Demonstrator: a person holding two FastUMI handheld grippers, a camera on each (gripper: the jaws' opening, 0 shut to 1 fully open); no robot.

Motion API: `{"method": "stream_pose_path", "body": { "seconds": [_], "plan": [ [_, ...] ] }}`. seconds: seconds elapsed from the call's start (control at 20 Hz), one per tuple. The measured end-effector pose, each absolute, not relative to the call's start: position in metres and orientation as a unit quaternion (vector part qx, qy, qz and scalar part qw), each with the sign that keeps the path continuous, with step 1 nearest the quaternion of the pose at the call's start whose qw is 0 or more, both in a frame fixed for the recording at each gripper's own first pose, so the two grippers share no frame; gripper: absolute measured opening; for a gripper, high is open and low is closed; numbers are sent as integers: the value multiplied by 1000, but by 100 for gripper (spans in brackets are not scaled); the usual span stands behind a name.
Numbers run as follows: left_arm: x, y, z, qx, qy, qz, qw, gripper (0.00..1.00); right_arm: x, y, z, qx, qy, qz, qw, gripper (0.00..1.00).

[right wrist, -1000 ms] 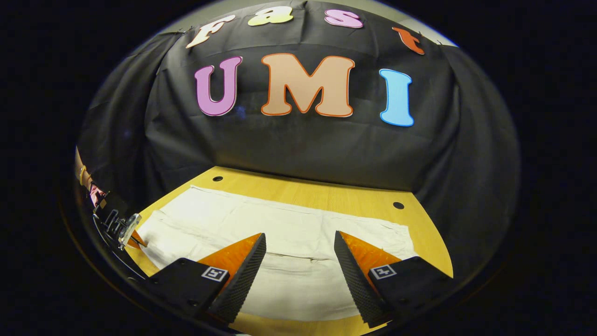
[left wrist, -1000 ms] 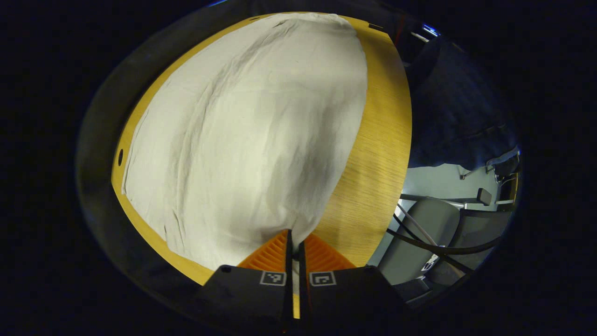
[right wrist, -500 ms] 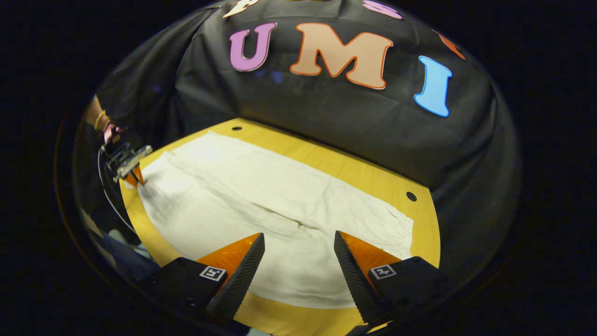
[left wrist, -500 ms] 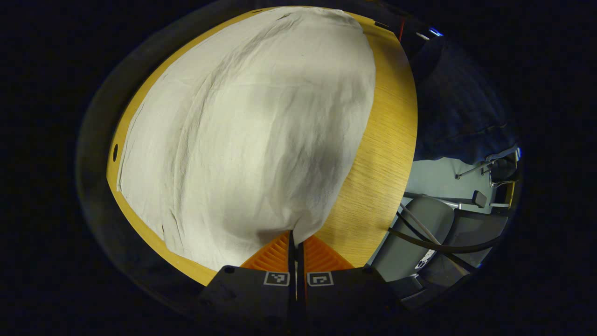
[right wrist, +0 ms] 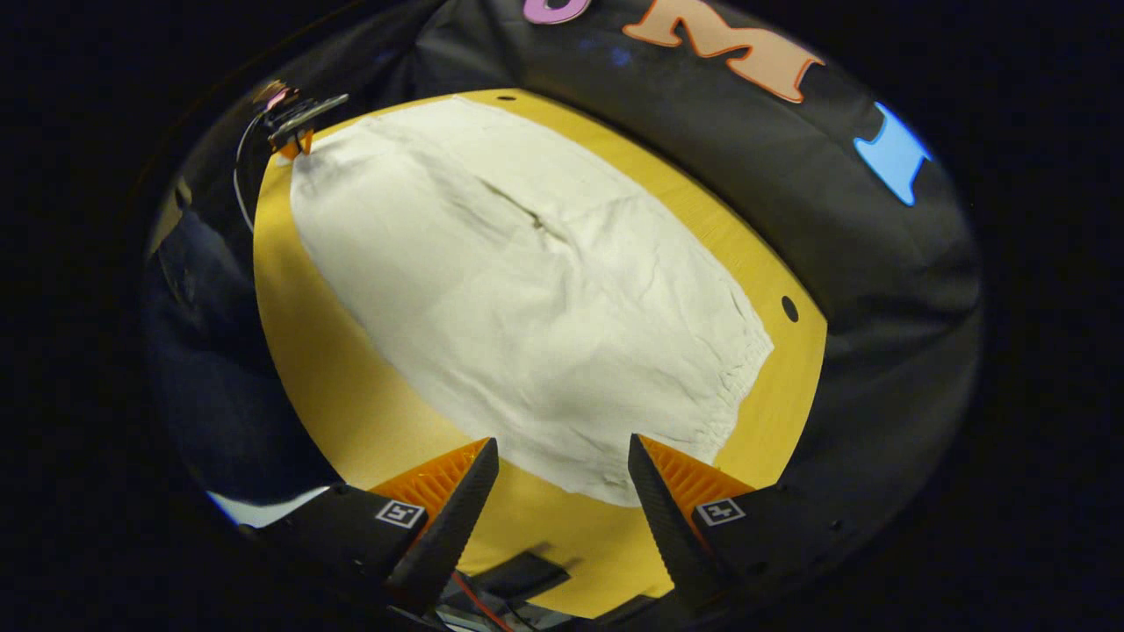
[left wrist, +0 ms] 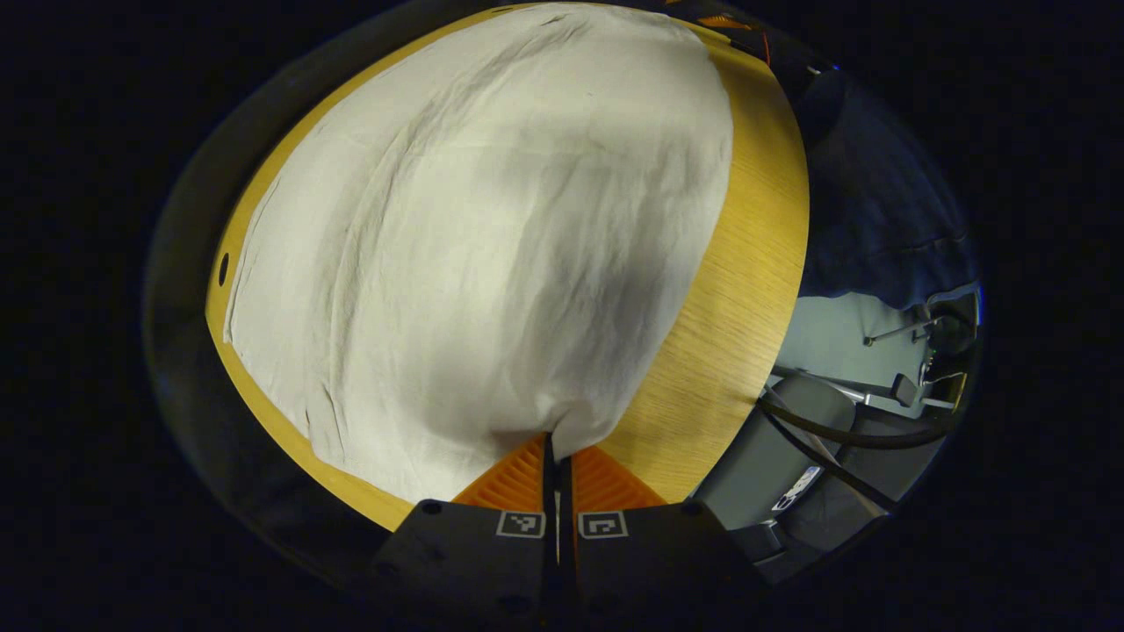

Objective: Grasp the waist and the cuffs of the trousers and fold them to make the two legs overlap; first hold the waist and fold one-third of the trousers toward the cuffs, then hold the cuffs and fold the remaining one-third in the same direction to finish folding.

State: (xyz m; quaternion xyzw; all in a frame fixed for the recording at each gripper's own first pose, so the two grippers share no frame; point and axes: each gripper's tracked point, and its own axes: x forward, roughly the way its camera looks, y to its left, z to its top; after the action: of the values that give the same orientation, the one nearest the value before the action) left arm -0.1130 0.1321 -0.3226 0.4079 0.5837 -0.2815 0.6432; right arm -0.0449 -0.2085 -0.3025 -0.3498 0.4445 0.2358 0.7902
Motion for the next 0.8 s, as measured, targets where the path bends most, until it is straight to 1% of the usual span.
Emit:
{"method": "stream_pose_path", "body": {
  "seconds": [0.05,0.4,0.45,0.5,0.6,0.75,0.8],
  "plan": [
    [-114,133,-323,409,585,-279,642,0,-47,-216,-309,-366,453,246,775,96],
    [-114,134,-324,401,596,-264,644,0,-48,-229,-355,-407,502,316,694,96],
    [-114,134,-324,401,596,-263,644,0,-50,-231,-361,-407,514,323,683,98],
    [-115,134,-324,402,597,-263,643,0,-51,-232,-365,-407,522,327,675,96],
    [-115,134,-324,406,596,-260,642,0,-53,-230,-368,-399,534,337,665,96],
    [-114,134,-324,407,596,-258,642,0,-56,-229,-374,-384,552,349,652,91],
    [-115,135,-324,407,597,-257,642,0,-54,-229,-375,-388,555,349,648,84]
  ]
}}
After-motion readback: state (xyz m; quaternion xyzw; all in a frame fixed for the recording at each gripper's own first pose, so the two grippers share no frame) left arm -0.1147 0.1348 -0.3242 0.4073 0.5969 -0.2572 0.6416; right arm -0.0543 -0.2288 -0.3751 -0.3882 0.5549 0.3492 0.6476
